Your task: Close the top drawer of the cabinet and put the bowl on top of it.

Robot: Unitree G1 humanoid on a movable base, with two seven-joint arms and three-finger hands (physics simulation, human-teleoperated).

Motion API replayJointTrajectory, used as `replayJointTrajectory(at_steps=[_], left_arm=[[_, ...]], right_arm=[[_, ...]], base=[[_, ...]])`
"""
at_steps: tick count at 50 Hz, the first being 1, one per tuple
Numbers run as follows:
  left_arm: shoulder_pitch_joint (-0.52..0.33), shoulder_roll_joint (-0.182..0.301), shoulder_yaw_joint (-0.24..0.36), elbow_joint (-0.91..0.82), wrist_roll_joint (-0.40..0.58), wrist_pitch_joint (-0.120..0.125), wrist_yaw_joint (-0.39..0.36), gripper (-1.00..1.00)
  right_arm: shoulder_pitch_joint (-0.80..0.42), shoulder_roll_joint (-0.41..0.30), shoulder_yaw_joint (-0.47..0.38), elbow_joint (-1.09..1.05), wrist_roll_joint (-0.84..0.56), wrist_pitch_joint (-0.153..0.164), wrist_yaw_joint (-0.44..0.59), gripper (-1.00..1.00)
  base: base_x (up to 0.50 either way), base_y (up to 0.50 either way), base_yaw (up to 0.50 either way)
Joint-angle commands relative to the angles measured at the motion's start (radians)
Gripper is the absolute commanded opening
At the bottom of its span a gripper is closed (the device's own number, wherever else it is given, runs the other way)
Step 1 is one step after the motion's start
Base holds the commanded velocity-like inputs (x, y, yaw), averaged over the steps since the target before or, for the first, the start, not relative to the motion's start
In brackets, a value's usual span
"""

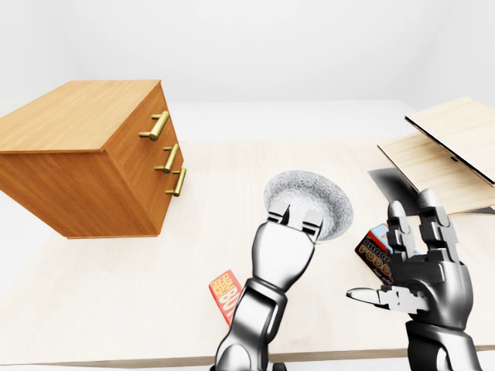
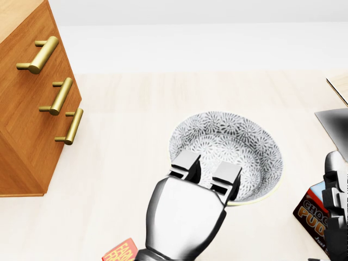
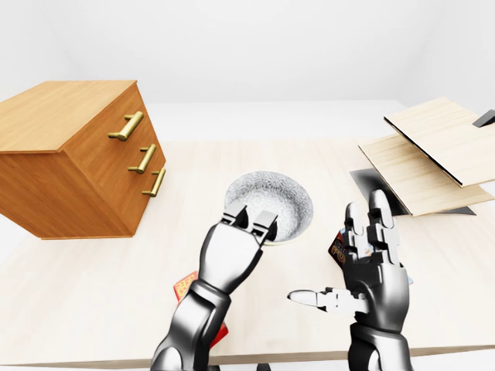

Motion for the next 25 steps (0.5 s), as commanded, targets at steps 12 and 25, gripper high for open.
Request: replayJointTrajectory(at_steps=[12,25], left_arm=[[-0.165,-0.099,0.165,-0.239,0.065,0.000,-0.283,-1.00],[-0.363,-0.178,0.287,-0.361,0.208,0.000,-0.570,-1.00]], right_arm=[[0.015,-0.013,0.055,0.014,-0.032,-0.028,-0.019,1.00],[0.015,-0.022,0.062,0.018,-0.031,-0.029,-0.026,1.00]], base=[[0.00,0.00,0.00],[0.00,0.00,0.00]])
